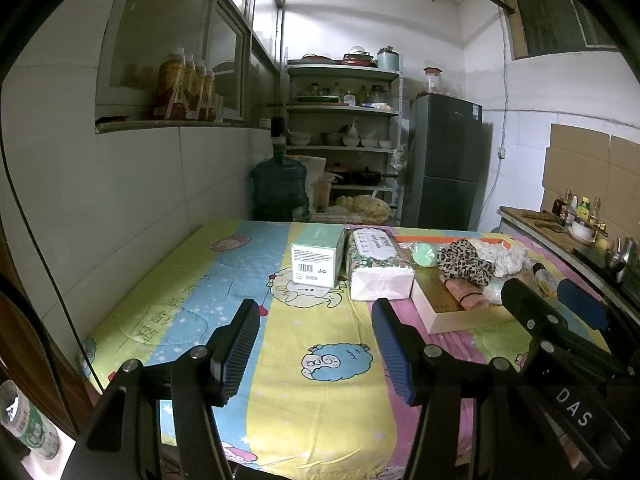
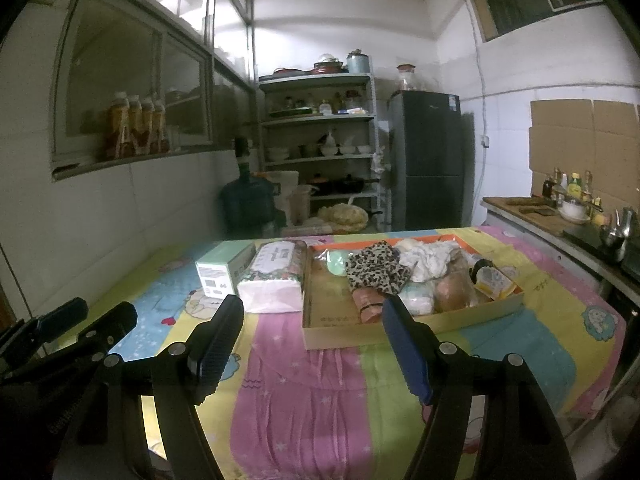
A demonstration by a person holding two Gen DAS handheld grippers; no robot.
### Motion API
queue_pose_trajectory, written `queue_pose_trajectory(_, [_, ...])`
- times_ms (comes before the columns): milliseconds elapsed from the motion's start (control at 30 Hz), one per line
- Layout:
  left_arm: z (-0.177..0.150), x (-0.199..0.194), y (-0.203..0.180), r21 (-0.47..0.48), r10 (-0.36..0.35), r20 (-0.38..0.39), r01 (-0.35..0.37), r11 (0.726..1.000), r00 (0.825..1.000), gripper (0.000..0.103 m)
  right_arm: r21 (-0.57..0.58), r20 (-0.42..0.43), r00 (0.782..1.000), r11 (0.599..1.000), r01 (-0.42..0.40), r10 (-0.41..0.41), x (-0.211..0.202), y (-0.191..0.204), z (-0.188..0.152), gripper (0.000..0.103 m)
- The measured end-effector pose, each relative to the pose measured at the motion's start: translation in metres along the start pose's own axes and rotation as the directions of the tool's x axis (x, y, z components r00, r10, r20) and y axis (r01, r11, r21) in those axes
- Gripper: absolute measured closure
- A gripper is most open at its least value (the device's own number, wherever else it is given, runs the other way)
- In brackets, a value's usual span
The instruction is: Organize soft objects
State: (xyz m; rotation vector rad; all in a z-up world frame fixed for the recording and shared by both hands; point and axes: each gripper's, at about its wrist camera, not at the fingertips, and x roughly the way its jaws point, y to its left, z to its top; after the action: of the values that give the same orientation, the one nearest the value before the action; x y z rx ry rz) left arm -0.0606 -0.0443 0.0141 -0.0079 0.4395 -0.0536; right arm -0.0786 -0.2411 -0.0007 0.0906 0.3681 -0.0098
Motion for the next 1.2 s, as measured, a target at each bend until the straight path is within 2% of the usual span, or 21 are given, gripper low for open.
queue_pose_trajectory(1200, [-0.0004,-0.0027,-0.0023,0.003,0.0,0.003,0.0,1.0,1.0,0.045,-0.002,0.002,1.0,1.0,0.0,0.0,-0.0002,0.0013,0.0,0.029])
